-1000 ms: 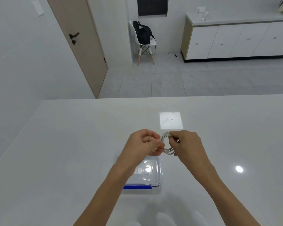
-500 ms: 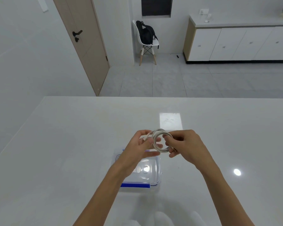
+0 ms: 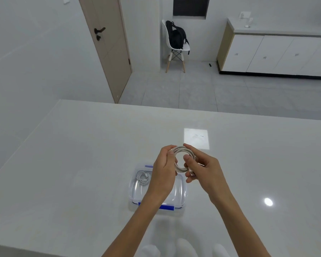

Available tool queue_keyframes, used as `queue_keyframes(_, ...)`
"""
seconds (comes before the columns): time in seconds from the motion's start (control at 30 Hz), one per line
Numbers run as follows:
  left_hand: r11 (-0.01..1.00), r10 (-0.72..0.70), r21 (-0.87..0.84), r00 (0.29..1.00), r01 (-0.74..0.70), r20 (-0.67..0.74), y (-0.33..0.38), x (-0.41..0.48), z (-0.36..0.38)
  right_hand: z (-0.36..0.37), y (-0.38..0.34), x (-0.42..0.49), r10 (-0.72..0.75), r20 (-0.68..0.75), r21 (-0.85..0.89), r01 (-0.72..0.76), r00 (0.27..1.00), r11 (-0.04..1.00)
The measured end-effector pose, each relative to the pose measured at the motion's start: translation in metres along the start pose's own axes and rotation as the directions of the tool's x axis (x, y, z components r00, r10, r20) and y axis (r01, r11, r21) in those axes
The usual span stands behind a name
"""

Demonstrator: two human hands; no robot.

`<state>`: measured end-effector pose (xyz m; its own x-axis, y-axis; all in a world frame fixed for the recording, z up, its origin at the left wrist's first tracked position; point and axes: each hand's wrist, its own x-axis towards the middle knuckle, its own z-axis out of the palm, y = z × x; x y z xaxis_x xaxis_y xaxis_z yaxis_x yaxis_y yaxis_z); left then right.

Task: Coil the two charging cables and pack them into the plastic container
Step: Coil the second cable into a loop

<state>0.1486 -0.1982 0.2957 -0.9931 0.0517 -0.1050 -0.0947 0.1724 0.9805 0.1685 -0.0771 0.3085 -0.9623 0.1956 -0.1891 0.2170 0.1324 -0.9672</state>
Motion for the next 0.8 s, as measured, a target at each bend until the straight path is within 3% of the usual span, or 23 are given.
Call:
queue_keyframes(0.13, 0.995, 0.005, -0.102, 0.999, -0.002, 0.034, -0.003, -0.003, -0.001, 0.011, 0.004, -0.001, 0.054, -0.090, 0.120, -0.043, 0.995, 0.992)
queue_keyframes(0.2, 0.988, -0.022, -0.152, 1.000, 0.019, -0.016, -0.005, -0.005, -0.001, 0.016, 0.005, -0.001, 0.080, -0.082, 0.159, -0.066, 0.993, 0.985)
queue_keyframes(0.33, 0.949, -0.124, -0.309, 0.976, 0.065, -0.176, -0.006, 0.001, -0.008, 0.023, 0.007, -0.002, 0.081, 0.109, 0.105, -0.093, 0.991, 0.990)
queue_keyframes(0.47, 0.951, -0.139, -0.304, 0.948, 0.048, -0.286, -0.010, 0.007, -0.010, 0.024, 0.007, 0.001, 0.069, 0.223, -0.006, -0.069, 0.972, 0.998)
queue_keyframes(0.63, 0.940, -0.160, -0.333, 0.956, 0.070, -0.248, -0.012, 0.011, -0.007, 0.033, 0.008, 0.008, 0.053, 0.172, -0.130, -0.031, 0.984, 0.991)
queue_keyframes(0.8, 0.909, -0.171, -0.409, 0.967, 0.082, -0.186, -0.007, 0.011, 0.004, 0.035, 0.015, 0.009, 0.136, -0.042, 0.103, -0.131, 0.990, 0.986)
